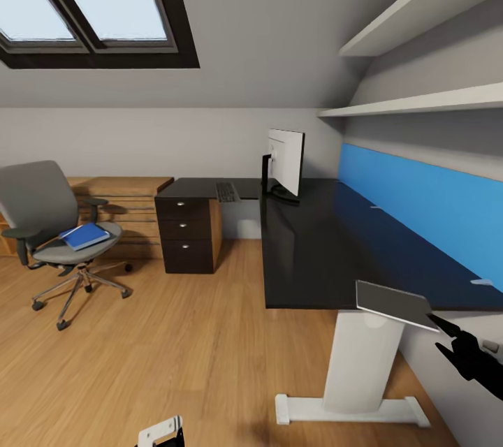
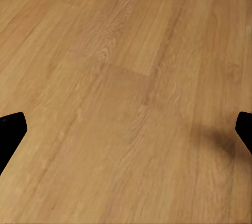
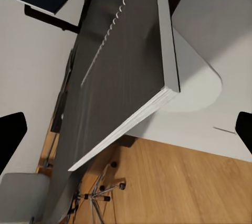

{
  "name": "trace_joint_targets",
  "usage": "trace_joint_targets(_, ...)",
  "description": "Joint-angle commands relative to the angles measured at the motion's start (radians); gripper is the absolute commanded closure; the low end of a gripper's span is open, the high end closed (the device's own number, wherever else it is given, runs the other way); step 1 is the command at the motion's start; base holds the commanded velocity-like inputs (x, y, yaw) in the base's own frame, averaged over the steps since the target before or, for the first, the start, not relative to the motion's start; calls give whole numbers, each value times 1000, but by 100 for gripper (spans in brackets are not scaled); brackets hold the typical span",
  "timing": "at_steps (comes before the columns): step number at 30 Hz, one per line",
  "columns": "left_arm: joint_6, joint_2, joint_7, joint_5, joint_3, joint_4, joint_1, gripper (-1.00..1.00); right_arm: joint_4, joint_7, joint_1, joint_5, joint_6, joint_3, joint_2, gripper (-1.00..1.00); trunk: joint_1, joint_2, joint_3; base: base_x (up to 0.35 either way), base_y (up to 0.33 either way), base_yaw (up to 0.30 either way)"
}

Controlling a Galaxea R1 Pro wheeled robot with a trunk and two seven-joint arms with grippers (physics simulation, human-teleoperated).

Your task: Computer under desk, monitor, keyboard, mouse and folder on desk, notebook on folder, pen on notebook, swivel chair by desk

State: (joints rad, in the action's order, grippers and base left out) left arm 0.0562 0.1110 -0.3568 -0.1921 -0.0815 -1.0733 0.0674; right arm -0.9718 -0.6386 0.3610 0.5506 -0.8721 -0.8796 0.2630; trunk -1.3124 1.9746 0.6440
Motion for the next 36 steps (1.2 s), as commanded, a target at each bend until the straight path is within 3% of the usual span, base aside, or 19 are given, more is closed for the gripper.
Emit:
trace_joint_targets(1, 5, 0, -6, -6, -2, -3, 0, -100, 0, -3, 1, -1, -6, -2, 0, -100, 0, 0, 1, 54, 0, 0)
trace_joint_targets(28, 4, 1, -5, -6, -3, -8, 0, -100, 1, -4, 1, -3, -4, -2, 0, -100, 0, 0, 1, 55, 0, 0)
trace_joint_targets(32, 4, 2, -6, -6, -3, -8, 0, -100, 1, -4, 1, -3, -4, -2, 0, -100, -15, 28, 13, 0, 0, 0)
trace_joint_targets(36, 5, 2, -4, -7, -3, -7, 0, -100, 1, -4, 1, -3, -4, -2, 0, -100, -15, 28, 13, 0, 0, 0)
